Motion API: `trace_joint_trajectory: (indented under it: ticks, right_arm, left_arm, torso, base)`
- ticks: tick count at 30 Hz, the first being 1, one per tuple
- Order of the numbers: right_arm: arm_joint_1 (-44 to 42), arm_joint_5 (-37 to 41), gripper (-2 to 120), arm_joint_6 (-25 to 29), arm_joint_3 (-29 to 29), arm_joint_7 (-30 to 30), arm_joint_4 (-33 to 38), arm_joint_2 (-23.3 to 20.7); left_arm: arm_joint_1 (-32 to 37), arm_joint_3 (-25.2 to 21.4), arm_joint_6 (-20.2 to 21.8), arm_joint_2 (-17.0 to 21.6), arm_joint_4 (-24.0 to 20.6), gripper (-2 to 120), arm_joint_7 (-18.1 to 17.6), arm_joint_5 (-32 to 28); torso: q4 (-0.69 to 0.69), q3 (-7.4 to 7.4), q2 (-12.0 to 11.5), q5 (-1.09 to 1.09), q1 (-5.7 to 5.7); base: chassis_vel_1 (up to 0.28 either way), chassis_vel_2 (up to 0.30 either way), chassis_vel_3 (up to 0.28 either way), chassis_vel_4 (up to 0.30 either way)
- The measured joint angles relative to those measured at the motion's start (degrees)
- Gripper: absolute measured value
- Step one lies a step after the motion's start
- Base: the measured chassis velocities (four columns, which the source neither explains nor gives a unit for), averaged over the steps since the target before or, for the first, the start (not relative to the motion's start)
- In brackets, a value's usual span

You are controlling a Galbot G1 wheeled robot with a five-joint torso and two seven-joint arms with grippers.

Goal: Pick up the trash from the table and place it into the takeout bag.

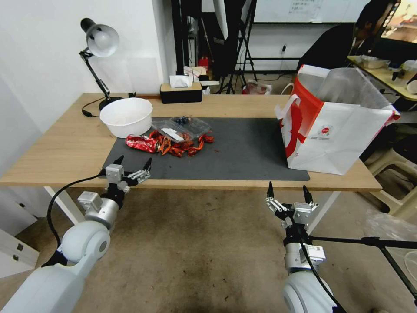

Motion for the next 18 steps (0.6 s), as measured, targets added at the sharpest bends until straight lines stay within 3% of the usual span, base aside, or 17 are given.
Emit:
trace_joint_trajectory:
  ticks: [3,6,7,9,10,13,14,17,18]
  right_arm:
    - [-0.05,-0.04,100,-0.02,0.12,0.00,0.06,0.08]
    - [-0.17,-0.14,100,-0.03,0.34,0.01,0.06,0.24]
    - [-0.17,-0.14,100,-0.03,0.34,0.01,0.06,0.24]
    - [-0.21,-0.16,100,-0.03,0.45,0.03,0.05,0.35]
    - [-0.21,-0.16,100,-0.03,0.45,0.03,0.05,0.35]
    - [-0.09,-0.22,100,-0.03,0.48,0.03,-0.08,0.53]
    - [-0.09,-0.22,100,-0.03,0.48,0.03,-0.08,0.53]
    - [0.15,-0.34,100,-0.08,0.41,0.03,-0.13,0.82]
    - [0.15,-0.34,100,-0.08,0.41,0.03,-0.13,0.82]
  left_arm:
    - [-2.47,1.19,2.01,0.62,0.01,100,-2.38,-3.30]
    - [-7.42,2.81,6.85,1.96,-0.37,100,-8.99,-10.47]
    - [-7.42,2.81,6.85,1.96,-0.37,100,-8.99,-10.47]
    - [-11.05,3.64,10.25,2.79,-0.60,99,-13.70,-15.78]
    - [-11.05,3.64,10.25,2.79,-0.60,99,-13.70,-15.78]
    - [-15.56,4.74,14.21,3.99,-0.96,99,-19.76,-23.74]
    - [-15.56,4.74,14.21,3.99,-0.96,99,-19.76,-23.74]
    - [-20.30,5.87,18.83,4.85,-1.24,99,-27.90,-34.73]
    - [-20.30,5.87,18.83,4.85,-1.24,99,-27.90,-34.73]
  torso:
    - [0.00,0.00,0.00,0.00,0.00]
    - [0.00,0.00,0.00,0.01,0.00]
    - [0.00,0.00,0.00,0.01,0.00]
    - [0.00,0.00,0.00,0.00,0.00]
    - [0.00,0.00,0.00,0.00,0.00]
    - [0.00,0.00,0.00,0.00,0.00]
    - [0.00,0.00,0.00,0.00,0.00]
    - [0.01,0.00,0.00,0.00,0.00]
    - [0.01,0.00,0.00,0.00,0.00]
  base:
    - [0.000,0.000,0.000,0.000]
    - [0.000,0.000,0.000,0.000]
    - [0.000,0.000,0.000,0.000]
    - [0.000,0.000,0.000,0.000]
    - [0.000,0.000,0.000,0.000]
    - [0.000,0.000,0.000,0.000]
    - [0.000,0.000,0.000,0.000]
    - [0.000,0.000,0.000,0.000]
    - [0.000,0.000,0.000,0.000]
